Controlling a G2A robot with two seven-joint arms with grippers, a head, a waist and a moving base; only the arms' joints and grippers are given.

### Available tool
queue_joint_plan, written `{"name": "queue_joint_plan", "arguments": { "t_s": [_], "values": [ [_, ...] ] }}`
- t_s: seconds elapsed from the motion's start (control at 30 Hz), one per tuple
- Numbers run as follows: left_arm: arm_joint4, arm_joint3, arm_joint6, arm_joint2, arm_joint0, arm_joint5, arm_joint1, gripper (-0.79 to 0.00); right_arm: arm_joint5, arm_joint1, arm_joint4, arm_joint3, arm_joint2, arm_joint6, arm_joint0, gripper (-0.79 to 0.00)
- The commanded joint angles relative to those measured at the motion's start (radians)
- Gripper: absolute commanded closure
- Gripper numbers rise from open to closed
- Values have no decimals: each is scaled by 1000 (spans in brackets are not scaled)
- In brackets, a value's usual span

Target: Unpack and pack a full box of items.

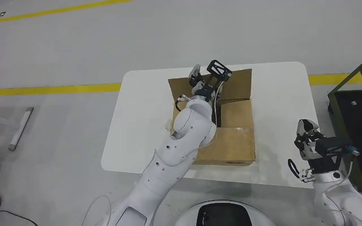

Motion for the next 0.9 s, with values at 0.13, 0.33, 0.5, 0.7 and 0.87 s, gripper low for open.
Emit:
{"name": "queue_joint_plan", "arguments": {
  "t_s": [0.13,0.33,0.5,0.7,0.87],
  "values": [
    [-1,102,5,27,-31,48,-29,-785,1,-1,-1,-7,-2,1,-11,0],
    [8,139,7,25,-41,60,-45,-785,1,-2,-2,-15,-10,2,-15,0],
    [22,137,-5,9,-36,64,-51,-785,-1,-2,-1,-19,-13,2,-16,0],
    [6,39,-26,-46,8,59,-48,-785,9,-6,91,-26,-5,-5,-7,0],
    [-3,-138,-64,-136,96,10,-27,-785,-51,-9,282,-36,21,-1,14,0]
  ]
}}
